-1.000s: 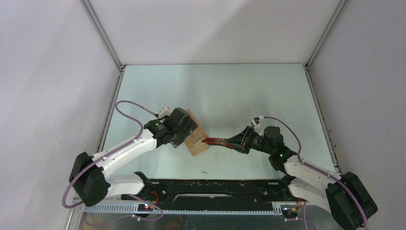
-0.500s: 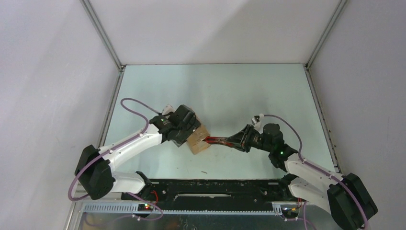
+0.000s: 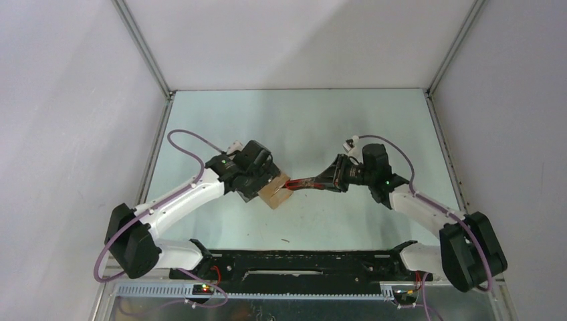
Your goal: Unpack the express box
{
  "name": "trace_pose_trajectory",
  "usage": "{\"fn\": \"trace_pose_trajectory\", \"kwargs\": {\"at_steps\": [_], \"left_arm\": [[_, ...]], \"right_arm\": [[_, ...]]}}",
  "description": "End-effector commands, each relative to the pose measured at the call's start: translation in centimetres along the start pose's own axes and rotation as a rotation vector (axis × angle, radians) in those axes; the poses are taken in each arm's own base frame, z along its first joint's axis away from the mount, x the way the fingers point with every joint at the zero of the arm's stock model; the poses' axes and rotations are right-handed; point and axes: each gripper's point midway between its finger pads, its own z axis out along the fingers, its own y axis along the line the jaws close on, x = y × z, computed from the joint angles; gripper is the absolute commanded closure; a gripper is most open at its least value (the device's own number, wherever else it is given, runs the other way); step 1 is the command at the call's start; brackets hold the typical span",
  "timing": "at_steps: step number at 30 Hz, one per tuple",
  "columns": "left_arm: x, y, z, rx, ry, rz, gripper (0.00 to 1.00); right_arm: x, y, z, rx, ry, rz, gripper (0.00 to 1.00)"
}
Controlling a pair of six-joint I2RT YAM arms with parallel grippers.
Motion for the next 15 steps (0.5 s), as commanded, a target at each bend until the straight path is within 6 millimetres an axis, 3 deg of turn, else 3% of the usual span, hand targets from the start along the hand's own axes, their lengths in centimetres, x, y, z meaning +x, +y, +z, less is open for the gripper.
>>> {"fn": "trace_pose_trajectory", "kwargs": {"at_steps": [1,5,9,15], "left_arm": [[-2.3,-0.1,-1.8,-0.024,-0.016,0.075,0.03],[-2.8,1.2,-1.9,-0.084,-0.019,0.057,0.04],[-2.8,0.4,-1.7,-0.096,-0.003,0.042,0.06],[-1.9,0.9,-0.4,-0.17,0.03,-0.021,0.1]], "right_arm": [[-1.0,-0.4,0.3,0.021,0.057,-0.095,1.0],[-1.6,-0.3,0.6,0.022,0.059,-0.103,1.0],[-1.7,-0.4,0.6,0.028,0.055,-0.106,1.0],[-1.7,-0.7,0.8,0.035,0.058,-0.105,1.0]]}}
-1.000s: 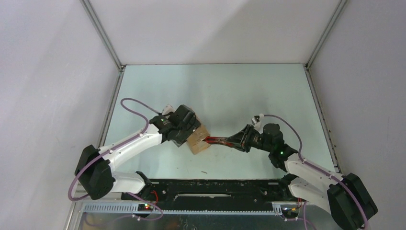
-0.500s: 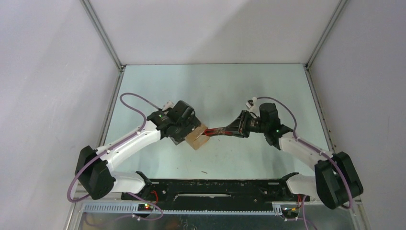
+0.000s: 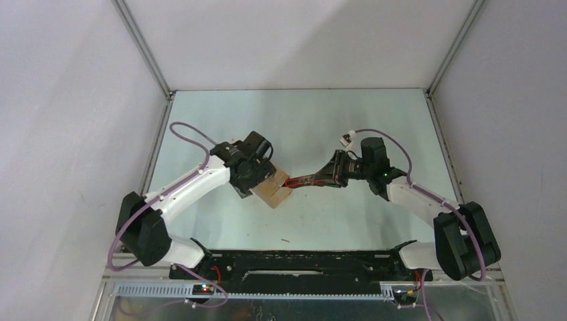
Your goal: Unpack the express box
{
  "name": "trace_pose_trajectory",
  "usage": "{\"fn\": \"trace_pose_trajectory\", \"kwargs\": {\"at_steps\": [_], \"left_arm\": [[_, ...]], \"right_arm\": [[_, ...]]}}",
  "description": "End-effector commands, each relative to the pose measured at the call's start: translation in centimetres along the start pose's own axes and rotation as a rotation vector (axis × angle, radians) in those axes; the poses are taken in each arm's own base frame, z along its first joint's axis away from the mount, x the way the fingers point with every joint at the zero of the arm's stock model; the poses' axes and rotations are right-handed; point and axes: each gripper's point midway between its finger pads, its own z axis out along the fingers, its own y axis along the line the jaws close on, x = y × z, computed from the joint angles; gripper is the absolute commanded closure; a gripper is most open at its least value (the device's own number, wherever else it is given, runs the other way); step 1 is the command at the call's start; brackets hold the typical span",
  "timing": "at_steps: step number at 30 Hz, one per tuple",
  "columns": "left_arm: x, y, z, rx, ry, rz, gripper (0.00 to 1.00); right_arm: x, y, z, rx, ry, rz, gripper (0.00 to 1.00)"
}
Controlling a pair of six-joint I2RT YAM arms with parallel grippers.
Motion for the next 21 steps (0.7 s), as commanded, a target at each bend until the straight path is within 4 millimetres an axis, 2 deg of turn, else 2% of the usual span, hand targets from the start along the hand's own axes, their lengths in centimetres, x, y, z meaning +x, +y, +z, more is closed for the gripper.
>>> {"fn": "trace_pose_trajectory", "kwargs": {"at_steps": [1,5,12,18,21], "left_arm": [[0.0,-0.5,-0.6,-0.008,0.016,-0.069,0.11],[0.5,-0.1,-0.4,-0.023,0.034,-0.107,0.17],[1.2,0.4,-1.1,-0.04,0.047,-0.144,0.35],[1.8,-0.2,-0.9,-0.024,0.054,-0.17,0.49],[1.4,-0.4,-1.1,-0.01,0.036,-0.202,0.56]], "right_arm": [[-0.3,-0.7,0.2,0.036,0.001,-0.028,1.0],[-0.2,-1.0,0.3,0.044,0.004,-0.027,1.0],[-0.4,-1.2,0.5,0.046,0.003,-0.016,1.0],[-0.7,-0.8,0.4,0.04,-0.013,-0.002,1.0],[-0.7,-0.4,0.2,0.032,-0.02,0.009,1.0]]}}
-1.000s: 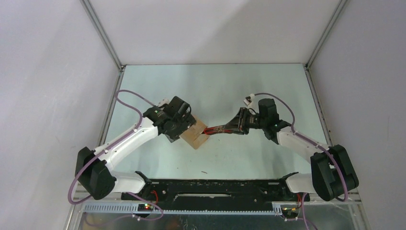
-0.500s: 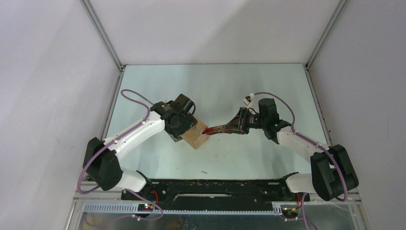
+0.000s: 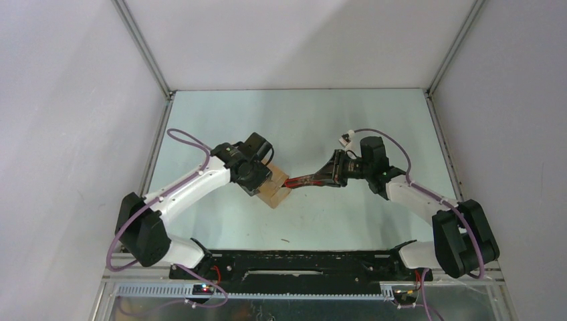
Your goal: Unpack the express box
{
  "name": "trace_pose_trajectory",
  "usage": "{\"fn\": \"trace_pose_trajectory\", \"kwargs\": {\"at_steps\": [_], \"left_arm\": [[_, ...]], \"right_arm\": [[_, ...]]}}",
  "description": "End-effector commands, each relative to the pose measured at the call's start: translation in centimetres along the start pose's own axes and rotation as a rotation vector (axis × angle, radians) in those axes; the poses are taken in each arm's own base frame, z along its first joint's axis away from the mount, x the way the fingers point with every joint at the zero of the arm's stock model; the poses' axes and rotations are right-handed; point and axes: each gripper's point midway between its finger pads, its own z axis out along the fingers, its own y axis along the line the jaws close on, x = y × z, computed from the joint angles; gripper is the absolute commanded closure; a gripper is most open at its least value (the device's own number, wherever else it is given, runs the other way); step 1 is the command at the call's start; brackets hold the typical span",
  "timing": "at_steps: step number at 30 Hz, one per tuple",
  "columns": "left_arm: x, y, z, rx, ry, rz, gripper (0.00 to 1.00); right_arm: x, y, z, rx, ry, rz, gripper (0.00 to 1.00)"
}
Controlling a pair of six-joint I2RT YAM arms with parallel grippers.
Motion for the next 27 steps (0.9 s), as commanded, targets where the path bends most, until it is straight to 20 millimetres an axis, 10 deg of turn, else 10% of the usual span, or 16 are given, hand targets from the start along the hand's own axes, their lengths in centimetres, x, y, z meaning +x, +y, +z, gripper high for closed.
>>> {"fn": "trace_pose_trajectory", "kwargs": {"at_steps": [1,27], "left_arm": [[0.3,0.1,-1.1,0.012,-0.001,-0.053,0.58],[-1.2,-0.5,-1.0,0.053,-0.063,-0.178,0.7]], "right_arm": [[-0.6,-0.2,0.1,0.031,-0.029,0.01,1.0],[1.9,0.7,-1.5,0.037,-0.047,0.099,1.0]]}}
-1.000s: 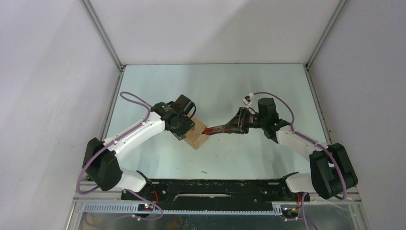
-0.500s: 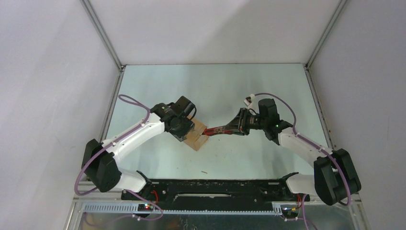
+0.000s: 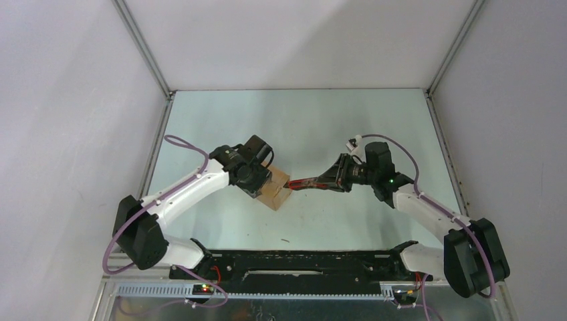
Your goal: Unpack the express box
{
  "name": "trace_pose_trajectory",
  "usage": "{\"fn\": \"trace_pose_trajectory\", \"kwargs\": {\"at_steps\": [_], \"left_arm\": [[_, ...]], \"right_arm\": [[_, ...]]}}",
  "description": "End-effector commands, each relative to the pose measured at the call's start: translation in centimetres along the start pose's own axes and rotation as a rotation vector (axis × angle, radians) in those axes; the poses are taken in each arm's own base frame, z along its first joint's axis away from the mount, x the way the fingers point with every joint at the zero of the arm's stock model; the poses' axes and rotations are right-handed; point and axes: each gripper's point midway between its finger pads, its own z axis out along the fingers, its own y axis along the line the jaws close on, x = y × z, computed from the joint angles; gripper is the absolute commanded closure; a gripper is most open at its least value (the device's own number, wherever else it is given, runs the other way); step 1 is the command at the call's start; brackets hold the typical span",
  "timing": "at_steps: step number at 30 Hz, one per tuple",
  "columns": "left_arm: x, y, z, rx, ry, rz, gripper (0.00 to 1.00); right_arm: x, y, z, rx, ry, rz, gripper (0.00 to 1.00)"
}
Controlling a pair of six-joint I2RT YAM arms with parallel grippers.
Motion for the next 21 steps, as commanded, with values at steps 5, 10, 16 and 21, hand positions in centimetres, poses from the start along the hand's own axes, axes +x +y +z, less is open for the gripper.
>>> {"fn": "trace_pose_trajectory", "kwargs": {"at_steps": [5,10,16,21], "left_arm": [[-0.7,-1.5,-0.6,0.077,-0.045,-0.057,0.71],[-0.4,-2.2,-0.8,0.11,-0.024,-0.079,0.71],[-0.7,-1.4,-0.6,0.113,-0.035,-0.106,0.71],[-0.4,-1.8,-0.5,0.12,-0.023,-0.109,0.71]], "right_arm": [[3.4,1.3,1.2,0.003,0.056,0.029,1.0],[4.0,-0.2,1.7,0.035,0.044,0.06,1.0],[3.1,-1.6,0.8,0.047,0.0,0.083,1.0],[4.4,-0.3,1.6,0.01,0.044,0.066,1.0]]}}
